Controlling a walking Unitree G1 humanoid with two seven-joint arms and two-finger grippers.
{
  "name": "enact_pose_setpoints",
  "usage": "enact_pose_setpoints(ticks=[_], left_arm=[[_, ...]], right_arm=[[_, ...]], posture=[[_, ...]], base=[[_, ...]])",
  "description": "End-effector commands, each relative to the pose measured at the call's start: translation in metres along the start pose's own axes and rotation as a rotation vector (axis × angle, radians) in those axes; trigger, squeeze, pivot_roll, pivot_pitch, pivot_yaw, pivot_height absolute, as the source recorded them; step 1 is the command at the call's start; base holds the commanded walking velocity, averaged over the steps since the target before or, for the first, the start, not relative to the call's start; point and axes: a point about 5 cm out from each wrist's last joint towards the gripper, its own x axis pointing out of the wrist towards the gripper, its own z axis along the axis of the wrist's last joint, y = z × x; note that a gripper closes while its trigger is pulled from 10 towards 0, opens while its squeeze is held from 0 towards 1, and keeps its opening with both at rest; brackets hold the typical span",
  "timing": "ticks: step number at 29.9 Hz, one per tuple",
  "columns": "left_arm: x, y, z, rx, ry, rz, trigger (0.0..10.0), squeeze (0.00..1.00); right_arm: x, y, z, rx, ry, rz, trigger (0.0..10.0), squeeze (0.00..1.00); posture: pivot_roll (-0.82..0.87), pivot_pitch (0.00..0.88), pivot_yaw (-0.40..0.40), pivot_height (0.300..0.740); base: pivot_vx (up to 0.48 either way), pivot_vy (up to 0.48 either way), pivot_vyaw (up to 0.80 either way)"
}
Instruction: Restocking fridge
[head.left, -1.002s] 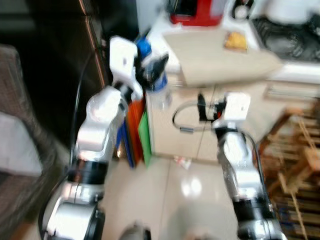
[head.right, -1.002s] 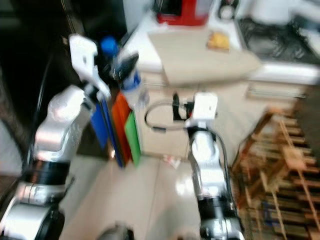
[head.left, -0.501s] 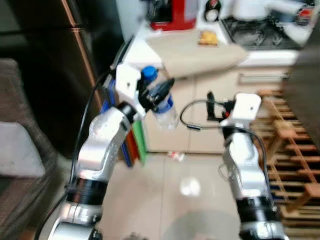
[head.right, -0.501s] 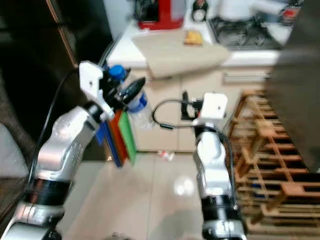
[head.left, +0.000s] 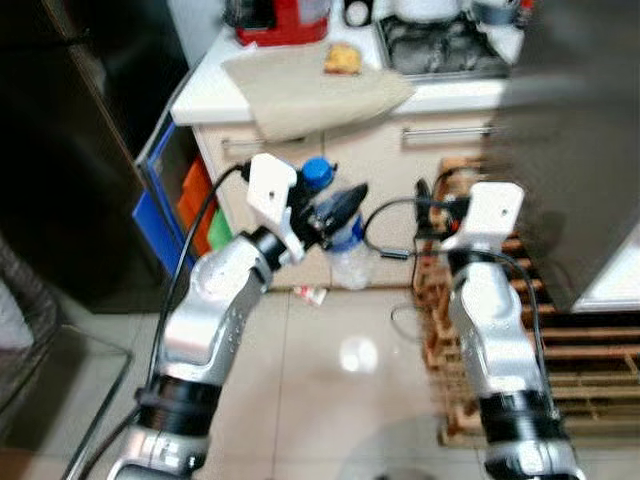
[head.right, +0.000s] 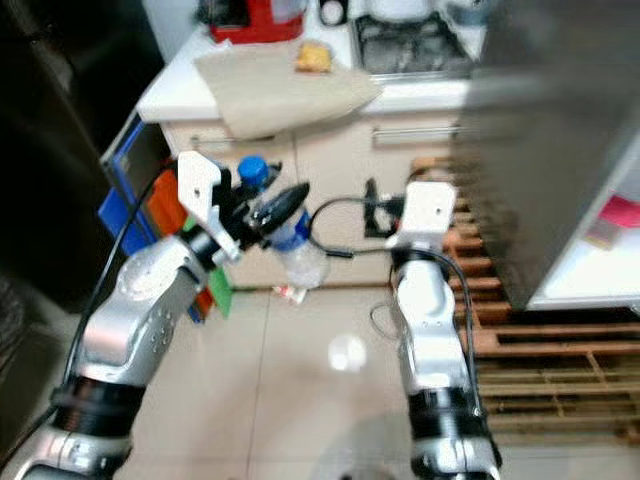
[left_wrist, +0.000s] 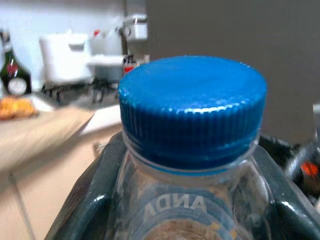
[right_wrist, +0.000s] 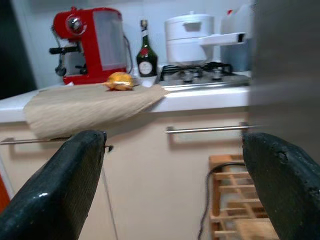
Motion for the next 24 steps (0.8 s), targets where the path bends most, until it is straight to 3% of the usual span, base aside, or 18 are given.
enact_pose_setpoints(ticks=[1, 10, 17, 20, 21, 24], left_arm=[[0.003, 0.0, 0.006, 0.008, -0.036, -0.005, 10.0, 0.0], [0.005, -0.013, 0.002, -0.047, -0.045, -0.078, 10.0, 0.0], [0.009, -0.013, -0.005, -0.052, -0.007, -0.096, 10.0, 0.0], [0.009, -0.005, -0.015, -0.05, 0.031, -0.027, 10.0, 0.0], [0.008, 0.004, -0.022, -0.046, 0.075, 0.042, 10.0, 0.0], [0.004, 0.013, -0.026, -0.079, 0.08, 0.078, 10.0, 0.0]], right_arm=[[-0.005, -0.005, -0.003, -0.003, 0.015, -0.009, 10.0, 0.0], [-0.011, -0.02, -0.003, -0.037, 0.013, -0.015, 10.0, 0.0], [-0.017, -0.029, -0.005, -0.031, 0.024, -0.062, 10.0, 0.0], [-0.019, -0.035, -0.005, -0.033, 0.024, -0.087, 10.0, 0.0], [-0.02, -0.038, -0.005, -0.037, 0.025, -0.097, 10.0, 0.0], [-0.024, -0.042, -0.006, -0.042, 0.028, -0.112, 10.0, 0.0]], posture=[[-0.09, 0.0, 0.109, 0.74], [-0.11, 0.0, 0.085, 0.74], [-0.13, 0.0, 0.094, 0.74], [-0.13, 0.0, 0.097, 0.74], [-0.13, 0.0, 0.1, 0.74], [-0.13, 0.0, 0.101, 0.74]], base=[[0.0, 0.0, -0.64], [0.0, 0.0, -0.65], [0.0, 0.411, -0.65], [0.0, 0.0, -0.66], [0.0, 0.0, -0.65], [0.0, 0.0, -0.65]])
